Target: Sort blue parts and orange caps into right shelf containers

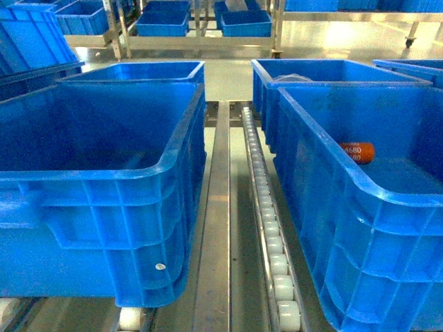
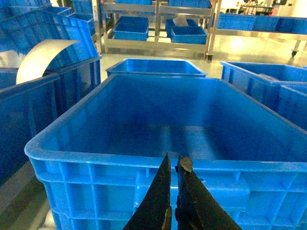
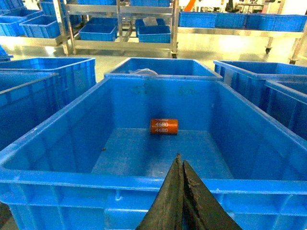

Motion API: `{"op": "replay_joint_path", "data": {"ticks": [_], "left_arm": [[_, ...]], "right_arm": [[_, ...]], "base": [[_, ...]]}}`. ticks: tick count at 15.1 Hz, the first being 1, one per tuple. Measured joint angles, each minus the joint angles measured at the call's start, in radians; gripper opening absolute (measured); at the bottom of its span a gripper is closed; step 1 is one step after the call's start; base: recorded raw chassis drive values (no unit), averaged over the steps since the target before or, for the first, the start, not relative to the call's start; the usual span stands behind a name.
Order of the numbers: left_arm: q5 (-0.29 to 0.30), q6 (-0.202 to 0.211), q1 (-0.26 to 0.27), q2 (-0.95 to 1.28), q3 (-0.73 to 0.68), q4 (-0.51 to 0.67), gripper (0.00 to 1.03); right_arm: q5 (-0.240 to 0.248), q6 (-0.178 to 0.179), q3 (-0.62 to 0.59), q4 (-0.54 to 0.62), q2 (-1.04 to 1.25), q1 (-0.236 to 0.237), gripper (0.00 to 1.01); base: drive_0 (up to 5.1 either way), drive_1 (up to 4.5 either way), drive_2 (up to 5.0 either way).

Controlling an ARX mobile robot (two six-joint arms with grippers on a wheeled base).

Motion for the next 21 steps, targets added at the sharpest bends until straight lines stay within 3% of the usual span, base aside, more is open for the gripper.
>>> {"op": "replay_joint_path", "data": {"ticks": [5, 12, 13, 14, 19, 20, 21], "left_arm": [[0.000, 0.000, 0.000, -0.242, 0.000, -0.228, 0.02], [0.000, 0.000, 0.000, -0.416, 0.000, -0.401, 0.02], [0.000, 0.000, 0.000, -0.480, 0.002, -0.494, 0.02], [0.000, 0.000, 0.000, -0.584, 0.000, -0.581, 0.02], [0.000, 0.004, 0.000, -0.583, 0.000, -0.582, 0.02], [0.000, 0.003, 0.000, -0.583, 0.000, -0.582, 0.06], [0.000, 0.003, 0.000, -0.583, 0.000, -0.582, 0.19]], "right_arm": [[0.000, 0.000, -0.001, -0.243, -0.261, 0.000, 0.01], [0.000, 0.000, -0.001, -0.431, -0.449, 0.000, 0.01], [0.000, 0.000, -0.001, -0.447, -0.468, 0.000, 0.01], [-0.004, 0.000, 0.000, -0.588, -0.555, 0.000, 0.01], [-0.002, 0.000, 0.000, -0.626, -0.636, -0.001, 0.01], [-0.002, 0.000, 0.000, -0.626, -0.636, -0.001, 0.02], [-0.002, 0.000, 0.000, -0.627, -0.636, -0.001, 0.14]], "base": [[0.0, 0.00, 0.0], [0.0, 0.00, 0.0], [0.0, 0.00, 0.0], [0.0, 0.00, 0.0], [0.0, 0.00, 0.0], [0.0, 0.00, 0.0], [0.0, 0.00, 0.0]]}}
